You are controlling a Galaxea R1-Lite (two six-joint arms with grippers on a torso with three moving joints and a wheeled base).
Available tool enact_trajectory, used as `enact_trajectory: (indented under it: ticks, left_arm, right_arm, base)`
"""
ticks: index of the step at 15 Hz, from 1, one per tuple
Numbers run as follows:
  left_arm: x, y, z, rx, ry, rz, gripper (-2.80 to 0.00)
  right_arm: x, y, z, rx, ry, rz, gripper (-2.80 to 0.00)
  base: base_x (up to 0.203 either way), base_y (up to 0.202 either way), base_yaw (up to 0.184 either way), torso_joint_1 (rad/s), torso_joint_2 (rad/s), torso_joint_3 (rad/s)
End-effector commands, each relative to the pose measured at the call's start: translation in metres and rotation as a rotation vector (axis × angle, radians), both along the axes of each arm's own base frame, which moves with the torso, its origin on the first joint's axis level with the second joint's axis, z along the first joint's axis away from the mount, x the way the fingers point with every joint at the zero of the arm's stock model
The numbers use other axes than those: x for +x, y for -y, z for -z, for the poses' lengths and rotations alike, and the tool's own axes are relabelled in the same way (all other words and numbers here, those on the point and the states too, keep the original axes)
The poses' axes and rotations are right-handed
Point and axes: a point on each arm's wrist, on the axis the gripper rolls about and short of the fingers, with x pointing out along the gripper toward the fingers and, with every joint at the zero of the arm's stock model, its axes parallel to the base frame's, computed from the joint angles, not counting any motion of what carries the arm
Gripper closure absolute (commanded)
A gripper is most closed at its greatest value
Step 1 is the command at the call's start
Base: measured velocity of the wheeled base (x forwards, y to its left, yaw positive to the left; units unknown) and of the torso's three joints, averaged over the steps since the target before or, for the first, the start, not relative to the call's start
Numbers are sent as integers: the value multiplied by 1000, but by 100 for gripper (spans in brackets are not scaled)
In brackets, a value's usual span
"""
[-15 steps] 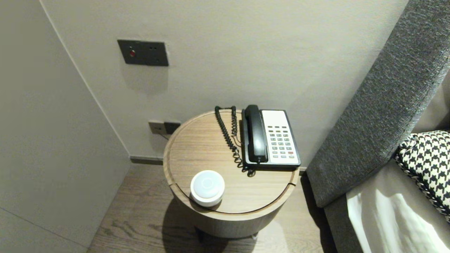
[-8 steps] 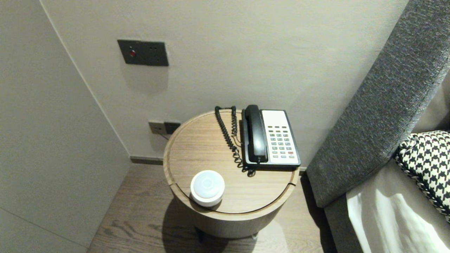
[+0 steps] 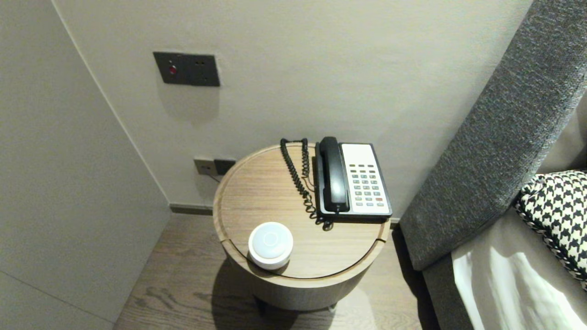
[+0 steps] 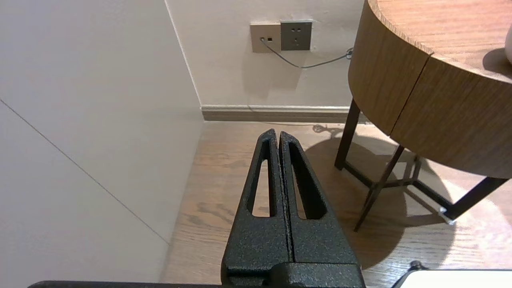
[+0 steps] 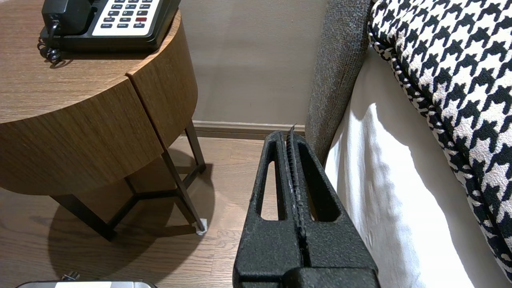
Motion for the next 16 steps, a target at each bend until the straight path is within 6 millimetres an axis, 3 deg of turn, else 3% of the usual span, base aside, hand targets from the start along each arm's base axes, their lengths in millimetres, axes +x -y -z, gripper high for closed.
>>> enact_trajectory:
  ticks: [1, 16]
  left_arm:
    - [0, 0, 0, -17, -1, 0, 0]
    - [0, 0, 0, -23, -1, -2, 0]
  right_arm:
    - [3, 0, 11, 0, -38, 0, 0]
    - [3, 0, 11, 3, -40, 3, 0]
  base:
    - [0, 0, 0, 0, 0, 0]
    - [0, 0, 0, 0, 0, 0]
